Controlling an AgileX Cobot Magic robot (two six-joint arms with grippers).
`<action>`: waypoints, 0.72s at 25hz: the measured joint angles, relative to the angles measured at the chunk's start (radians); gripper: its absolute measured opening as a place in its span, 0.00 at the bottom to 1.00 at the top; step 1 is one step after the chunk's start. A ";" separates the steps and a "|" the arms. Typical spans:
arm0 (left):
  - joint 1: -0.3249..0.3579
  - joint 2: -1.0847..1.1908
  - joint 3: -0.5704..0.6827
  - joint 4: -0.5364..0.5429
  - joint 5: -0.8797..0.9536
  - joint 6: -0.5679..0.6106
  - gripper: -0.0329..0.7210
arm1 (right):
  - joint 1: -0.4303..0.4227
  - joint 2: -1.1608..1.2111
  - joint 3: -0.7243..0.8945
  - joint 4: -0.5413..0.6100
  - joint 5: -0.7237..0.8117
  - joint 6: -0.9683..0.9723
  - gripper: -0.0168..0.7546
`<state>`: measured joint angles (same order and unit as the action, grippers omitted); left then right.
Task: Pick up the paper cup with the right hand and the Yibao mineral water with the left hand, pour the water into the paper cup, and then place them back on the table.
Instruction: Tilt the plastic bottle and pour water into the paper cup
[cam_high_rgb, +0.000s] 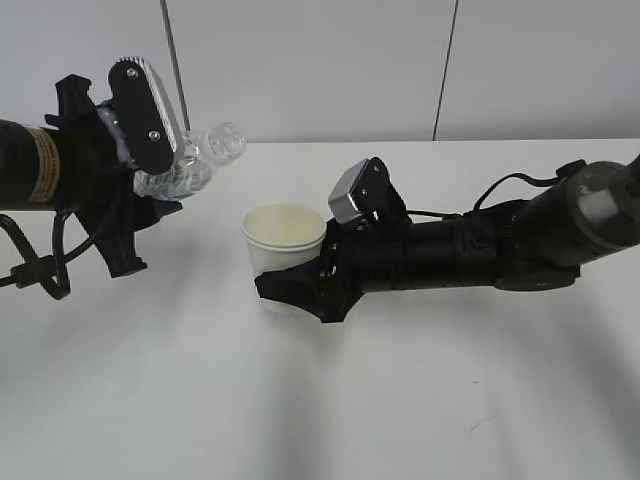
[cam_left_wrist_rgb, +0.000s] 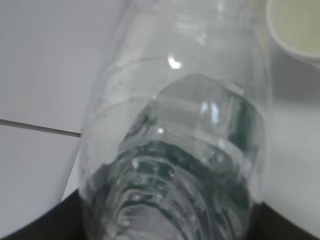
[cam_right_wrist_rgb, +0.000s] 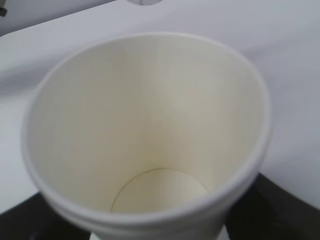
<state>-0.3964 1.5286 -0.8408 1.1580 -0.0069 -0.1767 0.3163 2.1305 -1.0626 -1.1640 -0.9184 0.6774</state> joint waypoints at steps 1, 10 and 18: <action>-0.003 0.000 0.000 0.018 0.007 0.000 0.54 | 0.000 0.000 -0.004 -0.006 0.001 0.002 0.71; -0.045 0.000 0.000 0.107 0.086 0.002 0.54 | 0.000 0.000 -0.077 -0.113 0.024 0.108 0.71; -0.045 0.000 0.000 0.151 0.134 0.003 0.54 | 0.011 0.000 -0.096 -0.190 0.024 0.168 0.71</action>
<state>-0.4410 1.5286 -0.8408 1.3086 0.1272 -0.1741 0.3272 2.1305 -1.1582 -1.3538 -0.8944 0.8452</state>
